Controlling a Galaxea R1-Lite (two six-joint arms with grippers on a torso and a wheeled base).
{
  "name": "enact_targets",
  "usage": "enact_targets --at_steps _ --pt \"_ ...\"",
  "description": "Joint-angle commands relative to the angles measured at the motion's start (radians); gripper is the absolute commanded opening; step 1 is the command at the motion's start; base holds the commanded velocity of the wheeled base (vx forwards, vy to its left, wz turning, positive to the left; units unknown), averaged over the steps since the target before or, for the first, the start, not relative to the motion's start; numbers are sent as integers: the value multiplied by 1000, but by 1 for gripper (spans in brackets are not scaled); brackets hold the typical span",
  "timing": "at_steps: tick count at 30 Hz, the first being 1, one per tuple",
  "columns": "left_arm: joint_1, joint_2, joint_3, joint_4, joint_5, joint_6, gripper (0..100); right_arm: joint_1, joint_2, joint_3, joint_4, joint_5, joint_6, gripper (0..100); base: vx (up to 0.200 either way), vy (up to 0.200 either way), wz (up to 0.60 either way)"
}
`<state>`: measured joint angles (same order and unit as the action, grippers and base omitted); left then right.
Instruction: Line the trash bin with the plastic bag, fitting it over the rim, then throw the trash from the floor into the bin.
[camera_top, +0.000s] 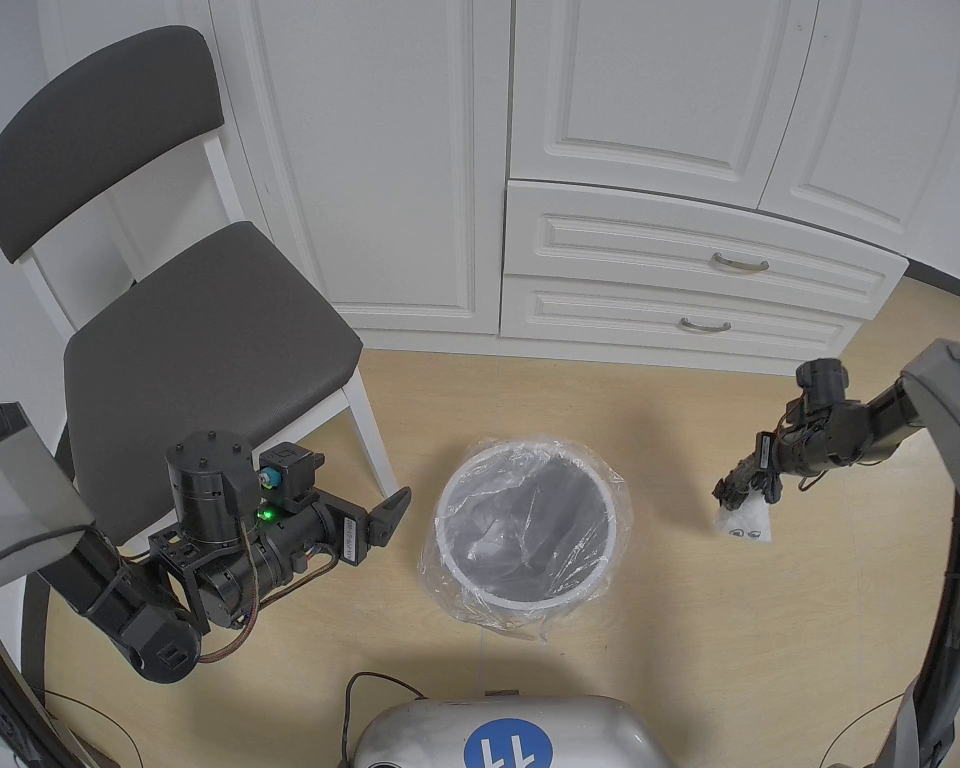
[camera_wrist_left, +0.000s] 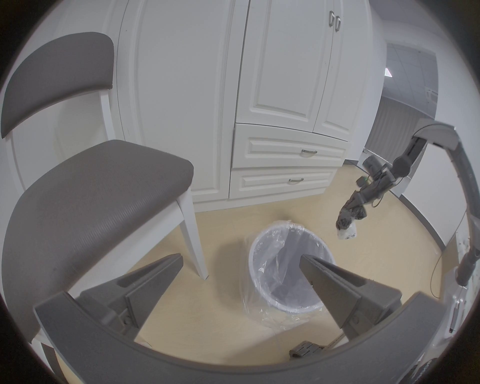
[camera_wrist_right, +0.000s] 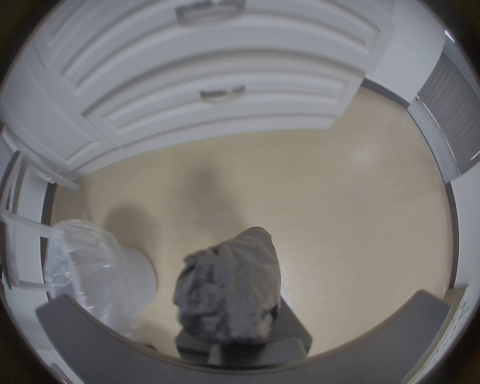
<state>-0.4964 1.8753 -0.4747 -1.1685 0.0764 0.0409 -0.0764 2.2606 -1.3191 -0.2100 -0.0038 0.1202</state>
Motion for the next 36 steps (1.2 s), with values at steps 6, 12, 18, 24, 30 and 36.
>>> enact_targets --at_steps 6,12,18,24,30,36 --pt "-10 -188 19 7 -1 16 100 201 -675 347 -6 -7 -57 0 0 0 0" --pt "-16 -282 21 0 3 53 100 377 -731 462 -51 -77 -48 0 0 0 0" --pt "-13 -435 13 18 3 105 100 633 -671 535 -301 -202 38 0 0 0 0" --pt "65 -469 -2 23 8 171 100 777 -481 531 -480 -295 145 0 0 0 0" --pt "183 -547 -1 15 17 243 100 831 -280 541 -720 -352 176 0 0 0 0" --pt "285 -608 16 13 10 304 100 843 -181 551 -836 -407 167 0 0 0 0"
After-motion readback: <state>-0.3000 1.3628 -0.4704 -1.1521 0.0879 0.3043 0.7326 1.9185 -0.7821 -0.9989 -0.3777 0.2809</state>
